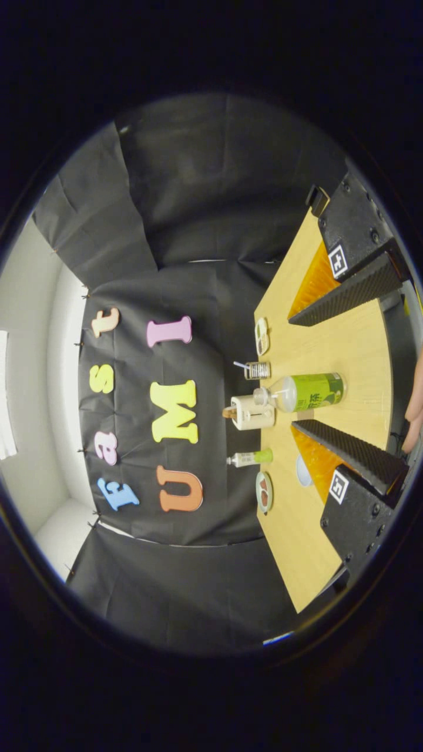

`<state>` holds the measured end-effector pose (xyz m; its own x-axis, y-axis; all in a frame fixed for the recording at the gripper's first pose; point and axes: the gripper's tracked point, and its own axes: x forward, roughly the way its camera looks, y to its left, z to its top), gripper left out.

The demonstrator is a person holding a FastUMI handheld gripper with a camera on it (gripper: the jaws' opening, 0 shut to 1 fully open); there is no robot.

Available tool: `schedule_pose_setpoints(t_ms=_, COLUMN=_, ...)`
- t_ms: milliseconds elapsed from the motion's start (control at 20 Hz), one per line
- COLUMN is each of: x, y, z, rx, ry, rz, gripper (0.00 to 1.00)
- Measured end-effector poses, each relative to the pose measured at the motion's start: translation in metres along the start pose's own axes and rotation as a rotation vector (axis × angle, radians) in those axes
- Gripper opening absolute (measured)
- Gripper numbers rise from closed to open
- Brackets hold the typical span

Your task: Take the bottle from table, then pour the juice into the cup, finally place the bottle on the coaster

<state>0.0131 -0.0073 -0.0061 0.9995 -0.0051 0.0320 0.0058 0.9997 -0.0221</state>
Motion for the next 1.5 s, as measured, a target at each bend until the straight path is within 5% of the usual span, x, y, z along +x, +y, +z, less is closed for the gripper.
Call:
schedule_pose_setpoints(t_ms=900, x=0.086, y=0.016, z=-0.059, rx=-0.051, ry=0.061, rz=0.027, gripper=1.00)
schedule_pose_setpoints(t_ms=1500, x=0.121, y=0.025, z=-0.059, rx=-0.100, ry=0.063, rz=0.053, gripper=1.00)
